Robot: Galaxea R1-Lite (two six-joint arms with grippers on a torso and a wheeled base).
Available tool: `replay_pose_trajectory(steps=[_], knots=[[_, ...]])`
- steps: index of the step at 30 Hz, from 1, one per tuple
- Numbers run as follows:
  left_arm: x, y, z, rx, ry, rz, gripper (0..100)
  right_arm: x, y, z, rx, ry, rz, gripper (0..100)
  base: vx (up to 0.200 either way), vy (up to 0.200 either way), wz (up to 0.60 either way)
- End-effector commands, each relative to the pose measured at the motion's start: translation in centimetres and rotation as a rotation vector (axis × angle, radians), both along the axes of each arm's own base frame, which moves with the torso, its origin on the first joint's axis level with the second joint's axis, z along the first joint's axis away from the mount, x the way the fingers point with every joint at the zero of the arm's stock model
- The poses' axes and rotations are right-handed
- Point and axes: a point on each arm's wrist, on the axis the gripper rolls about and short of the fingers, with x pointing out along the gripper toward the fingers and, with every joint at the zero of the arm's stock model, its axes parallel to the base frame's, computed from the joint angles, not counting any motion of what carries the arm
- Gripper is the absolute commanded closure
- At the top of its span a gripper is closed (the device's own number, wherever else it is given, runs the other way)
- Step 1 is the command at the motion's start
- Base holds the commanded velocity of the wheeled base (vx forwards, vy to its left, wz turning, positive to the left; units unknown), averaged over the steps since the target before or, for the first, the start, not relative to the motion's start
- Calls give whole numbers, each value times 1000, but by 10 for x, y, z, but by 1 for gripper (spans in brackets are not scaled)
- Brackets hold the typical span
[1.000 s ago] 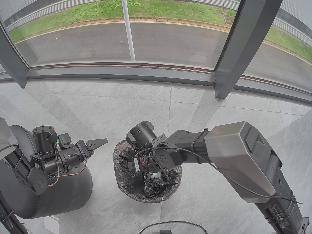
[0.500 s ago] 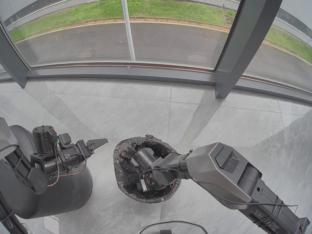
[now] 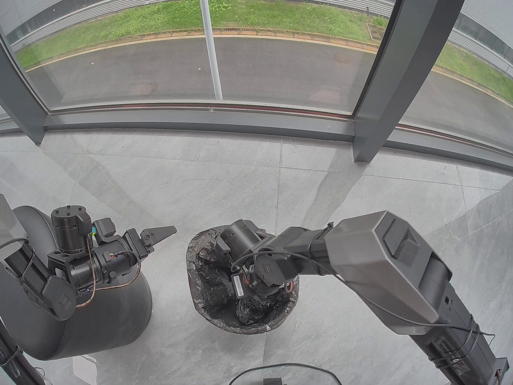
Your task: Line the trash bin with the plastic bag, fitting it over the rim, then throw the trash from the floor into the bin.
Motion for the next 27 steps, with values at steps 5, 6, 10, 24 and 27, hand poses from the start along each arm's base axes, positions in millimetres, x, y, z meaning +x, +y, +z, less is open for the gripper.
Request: replay_pose_trajectory(steps=[5, 6, 10, 24, 27], knots=[[-46, 5, 55, -23, -194, 0, 0, -20, -24, 143, 116, -211, -63, 0, 0, 0, 0], [-53, 8, 63, -20, -223, 8, 0, -24, -30, 161, 137, -241, -69, 0, 0, 0, 0], [-78, 24, 80, 102, -314, 48, 0, -33, -61, 220, 195, -357, -128, 0, 0, 0, 0], [-194, 42, 102, 761, -476, 231, 0, -157, -200, 312, 136, -520, -251, 0, 0, 0, 0], [-217, 42, 102, 771, -485, 223, 0, -186, -227, 307, 151, -551, -242, 0, 0, 0, 0]])
